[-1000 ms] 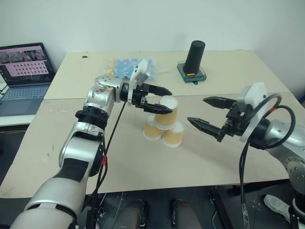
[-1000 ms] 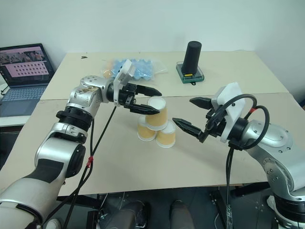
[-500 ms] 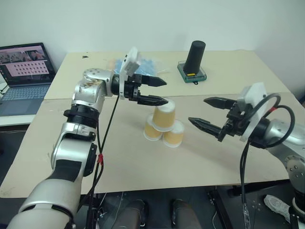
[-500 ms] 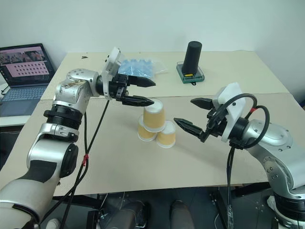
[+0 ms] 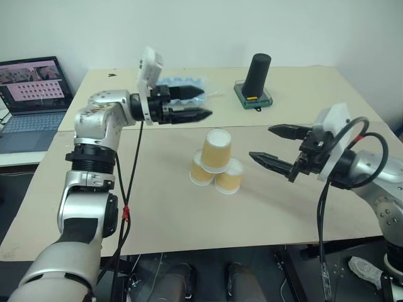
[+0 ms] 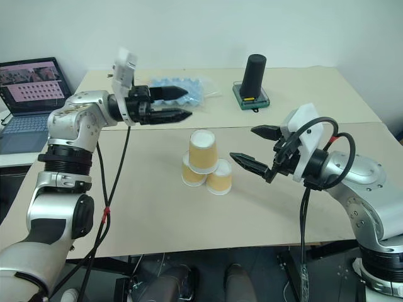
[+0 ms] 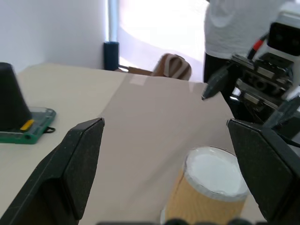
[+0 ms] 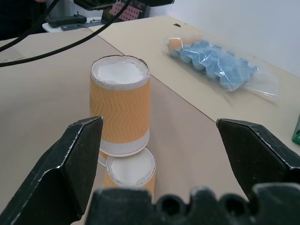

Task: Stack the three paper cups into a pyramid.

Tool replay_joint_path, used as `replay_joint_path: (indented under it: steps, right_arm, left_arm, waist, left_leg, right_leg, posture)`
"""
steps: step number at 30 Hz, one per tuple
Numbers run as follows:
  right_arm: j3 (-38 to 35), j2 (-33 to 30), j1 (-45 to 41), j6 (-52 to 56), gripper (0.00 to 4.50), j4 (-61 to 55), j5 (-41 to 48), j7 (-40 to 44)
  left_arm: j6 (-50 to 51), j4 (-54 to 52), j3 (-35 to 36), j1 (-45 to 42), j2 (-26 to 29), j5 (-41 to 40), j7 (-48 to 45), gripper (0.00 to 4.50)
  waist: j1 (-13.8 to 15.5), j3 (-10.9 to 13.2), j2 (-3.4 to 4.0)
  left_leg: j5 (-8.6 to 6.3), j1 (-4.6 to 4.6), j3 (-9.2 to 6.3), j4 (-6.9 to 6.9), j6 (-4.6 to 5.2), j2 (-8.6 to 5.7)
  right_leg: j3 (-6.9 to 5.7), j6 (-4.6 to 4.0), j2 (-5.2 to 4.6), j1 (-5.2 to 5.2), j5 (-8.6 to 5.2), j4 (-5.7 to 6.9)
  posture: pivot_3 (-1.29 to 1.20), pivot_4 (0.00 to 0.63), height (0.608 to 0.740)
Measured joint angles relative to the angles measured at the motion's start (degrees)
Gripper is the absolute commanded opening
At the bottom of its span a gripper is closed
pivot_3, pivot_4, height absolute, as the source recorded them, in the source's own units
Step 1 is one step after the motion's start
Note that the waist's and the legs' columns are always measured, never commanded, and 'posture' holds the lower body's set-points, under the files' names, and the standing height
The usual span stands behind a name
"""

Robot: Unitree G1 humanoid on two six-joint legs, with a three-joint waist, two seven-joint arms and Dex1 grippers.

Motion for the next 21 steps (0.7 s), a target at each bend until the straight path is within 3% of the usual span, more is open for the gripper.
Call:
replay_joint_path:
  steps: [3, 6, 11, 15, 21]
  right_arm:
    - [-0.24, -0.08, 0.99, -0.06, 4.50, -0.01, -0.71, 0.12]
    - [-1.31, -0.58, 5.43, -0.28, 4.50, 0.84, -2.90, -0.89]
    - [-4.60, -0.07, 8.39, -1.30, 4.50, 8.52, -11.49, -9.19]
    - [-5.05, 6.98, 8.87, -8.44, 4.50, 20.21, -23.37, -22.88]
    - [-6.29, 17.66, 9.25, -20.47, 4.50, 29.50, -27.11, -30.26]
  left_arm:
    - [-0.21, -4.69, 4.57, 2.69, -0.41, 0.07, 9.54, 4.47]
    - [-1.32, -13.34, 9.52, 10.94, -2.67, 1.41, 24.35, 4.47]
    - [-0.82, -22.75, 16.84, 25.27, -5.12, 4.49, 43.32, 4.47]
    - [-2.69, -29.82, 24.60, 37.10, -6.91, 5.89, 55.66, 4.47]
    - [-7.91, -29.47, 27.93, 45.49, -7.64, 7.14, 61.26, 4.47]
  waist:
    - [0.04, -0.02, 0.03]
    - [0.16, -0.04, 0.05]
    - [0.20, -0.06, 0.04]
    - [0.21, -0.11, 0.05]
    - [0.32, -0.10, 0.06]
  left_leg:
    - [0.10, 0.01, 0.00, -0.02, -0.19, 0.01]
    - [0.12, 0.05, 0.01, 0.00, -0.29, 0.01]
    - [0.07, 0.11, 0.15, 0.00, -0.25, 0.00]
    - [0.10, 0.30, 0.26, -0.05, -0.40, 0.00]
    - [0.04, 0.55, 0.31, -0.04, -0.32, -0.01]
  right_leg:
    - [0.01, 0.00, 0.00, 0.02, 0.00, -0.03]
    - [0.04, 0.01, -0.04, 0.05, 0.01, -0.02]
    - [0.11, 0.02, 0.01, 0.02, 0.03, 0.11]
    - [0.14, 0.01, 0.00, 0.06, 0.02, 0.30]
    - [0.12, -0.02, -0.01, 0.09, 0.04, 0.47]
  posture:
    - [0.00, 0.150, 0.740]
    - [0.00, 0.150, 0.740]
    - [0.00, 0.150, 0.740]
    - [0.00, 0.150, 0.740]
    - [0.00, 0.150, 0.740]
